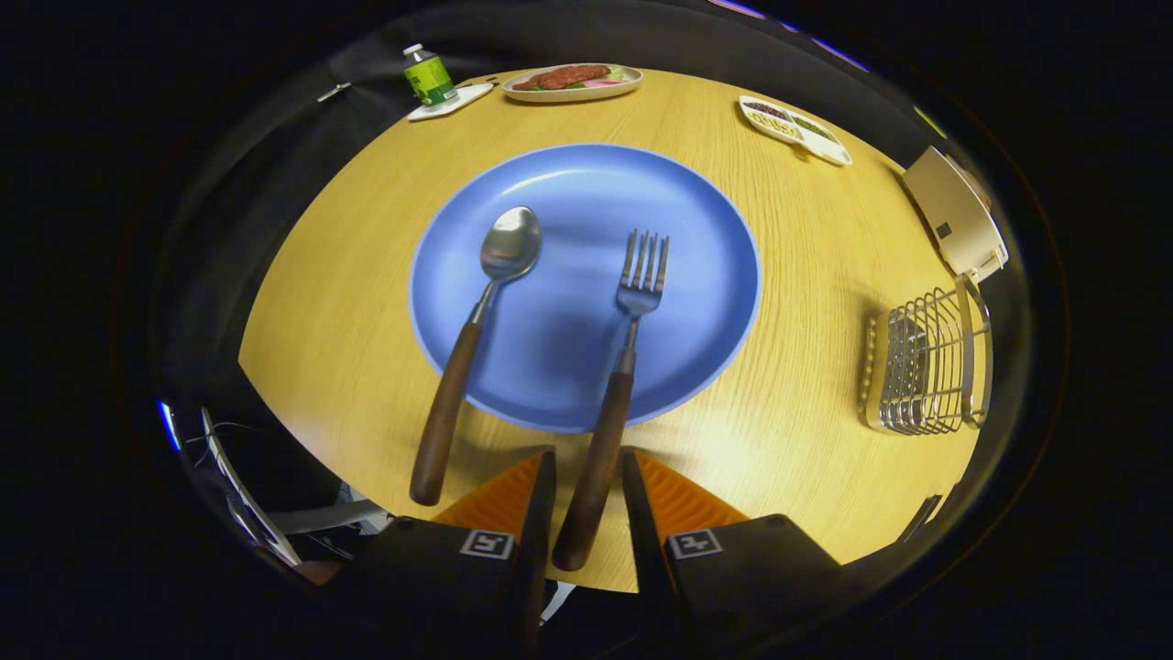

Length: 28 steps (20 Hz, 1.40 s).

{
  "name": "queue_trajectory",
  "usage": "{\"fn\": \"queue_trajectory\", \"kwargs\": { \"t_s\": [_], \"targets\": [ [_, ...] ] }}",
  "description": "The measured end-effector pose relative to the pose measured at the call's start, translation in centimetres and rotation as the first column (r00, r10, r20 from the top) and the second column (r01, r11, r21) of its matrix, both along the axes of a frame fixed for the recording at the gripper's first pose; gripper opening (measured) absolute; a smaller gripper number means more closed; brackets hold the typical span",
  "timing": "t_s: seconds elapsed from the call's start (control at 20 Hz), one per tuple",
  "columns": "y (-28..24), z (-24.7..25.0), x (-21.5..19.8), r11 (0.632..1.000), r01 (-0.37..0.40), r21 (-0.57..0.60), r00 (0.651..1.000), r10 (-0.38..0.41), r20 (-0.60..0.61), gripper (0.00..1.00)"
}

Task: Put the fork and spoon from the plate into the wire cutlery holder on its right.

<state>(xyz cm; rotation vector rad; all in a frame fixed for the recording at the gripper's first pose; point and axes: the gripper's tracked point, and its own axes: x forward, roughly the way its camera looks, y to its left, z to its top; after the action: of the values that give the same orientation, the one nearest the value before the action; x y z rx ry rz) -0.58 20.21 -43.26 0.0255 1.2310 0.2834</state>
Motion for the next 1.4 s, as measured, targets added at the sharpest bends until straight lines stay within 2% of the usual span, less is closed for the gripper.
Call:
{"fn": "queue_trajectory", "kwargs": {
  "t_s": [0.05, 0.15, 0.6, 0.65, 1.05, 1.4],
  "targets": [
    [-0.5, 0.3, 0.3, 1.0, 0.015, -0.012, 1.0, -0.015, 0.002, 0.31],
    [-1.1, 0.4, 0.5, 1.0, 0.021, 0.001, 1.0, -0.021, -0.003, 0.18],
    [-2.1, 4.8, 1.6, 0.997, 0.03, 0.077, 0.996, -0.036, 0.08, 0.18],
    [-2.0, 5.1, 1.8, 0.996, 0.029, 0.082, 0.996, -0.036, 0.084, 0.15],
    [-1.7, 7.5, 2.6, 0.994, 0.002, 0.111, 0.988, -0.019, 0.153, 0.15],
    [-2.4, 9.8, 4.3, 0.989, 0.027, 0.144, 0.974, -0.059, 0.218, 0.12]
  ]
}}
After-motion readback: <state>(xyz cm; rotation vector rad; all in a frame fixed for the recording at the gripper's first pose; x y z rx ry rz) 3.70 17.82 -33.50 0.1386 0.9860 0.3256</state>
